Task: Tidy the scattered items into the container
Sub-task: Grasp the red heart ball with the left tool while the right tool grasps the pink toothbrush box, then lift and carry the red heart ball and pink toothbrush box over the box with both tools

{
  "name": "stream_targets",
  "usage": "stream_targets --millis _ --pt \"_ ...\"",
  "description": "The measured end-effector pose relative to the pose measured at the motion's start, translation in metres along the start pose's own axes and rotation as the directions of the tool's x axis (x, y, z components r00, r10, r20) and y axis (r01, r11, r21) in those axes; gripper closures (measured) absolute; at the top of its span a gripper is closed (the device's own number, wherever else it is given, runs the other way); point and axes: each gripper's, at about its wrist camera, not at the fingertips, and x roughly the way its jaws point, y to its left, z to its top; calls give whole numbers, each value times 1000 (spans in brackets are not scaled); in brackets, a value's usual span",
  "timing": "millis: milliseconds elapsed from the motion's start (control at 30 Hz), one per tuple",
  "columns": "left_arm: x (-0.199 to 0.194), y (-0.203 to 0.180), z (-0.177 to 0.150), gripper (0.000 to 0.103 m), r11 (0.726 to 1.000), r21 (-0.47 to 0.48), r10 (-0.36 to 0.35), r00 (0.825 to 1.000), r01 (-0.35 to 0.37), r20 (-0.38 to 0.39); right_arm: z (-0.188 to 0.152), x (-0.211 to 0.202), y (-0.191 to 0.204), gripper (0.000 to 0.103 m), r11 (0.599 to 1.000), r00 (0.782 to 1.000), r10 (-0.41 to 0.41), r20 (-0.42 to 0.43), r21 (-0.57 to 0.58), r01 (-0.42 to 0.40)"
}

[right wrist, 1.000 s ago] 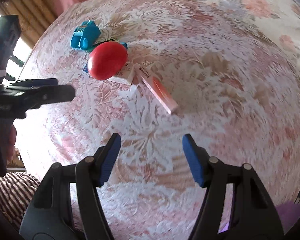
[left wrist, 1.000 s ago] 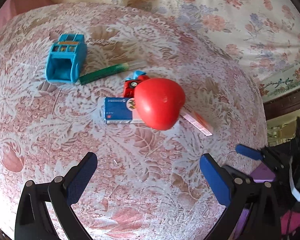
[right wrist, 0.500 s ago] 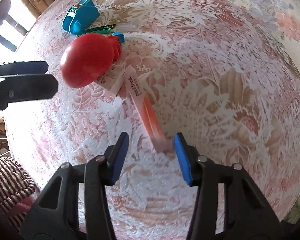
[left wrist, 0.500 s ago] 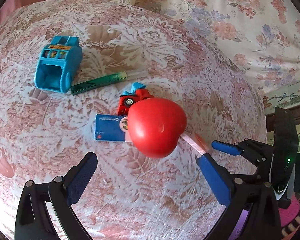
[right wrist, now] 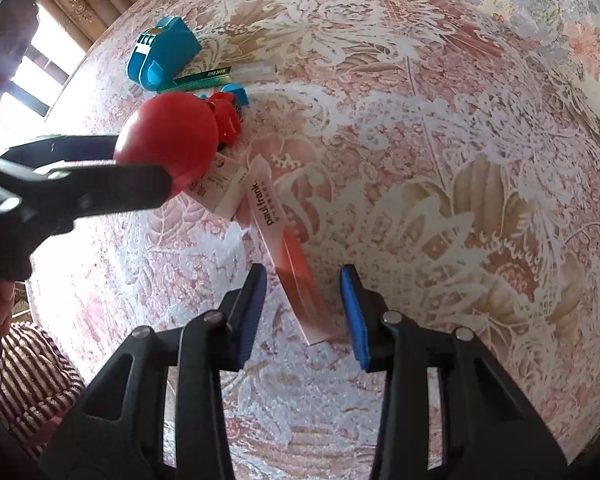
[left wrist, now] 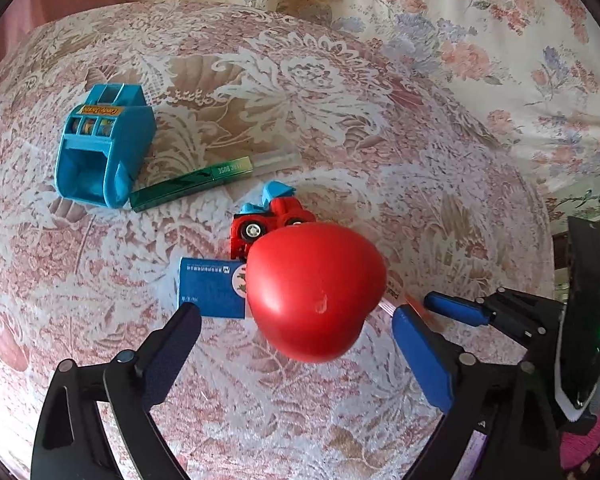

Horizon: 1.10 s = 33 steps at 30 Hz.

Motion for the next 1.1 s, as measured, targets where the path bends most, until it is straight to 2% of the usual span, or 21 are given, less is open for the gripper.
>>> stream_targets --millis 133,333,400,467,800,1100 --pt "7 -3 1 18 1000 16 22 1000 -22 -10 -1 0 5 67 999 1000 -23 2 -31 23" --pt "7 -3 0 21 999 36 31 1000 -31 1 2 3 20 72 992 997 -78 19 -95 80" --pt "6 -2 1 26 999 41 29 1000 -29 5 2 4 25 77 988 995 -96 26 -116 99" --pt "5 0 2 37 999 39 20 1000 -21 8 3 5 31 78 983 993 -117 32 -138 120" --pt "2 6 0 37 999 34 -23 1000 23 11 10 8 47 84 983 991 -129 30 -126 132" --pt "-6 11 -12 37 998 46 -37 999 36 7 6 5 49 85 998 998 -57 29 -23 58"
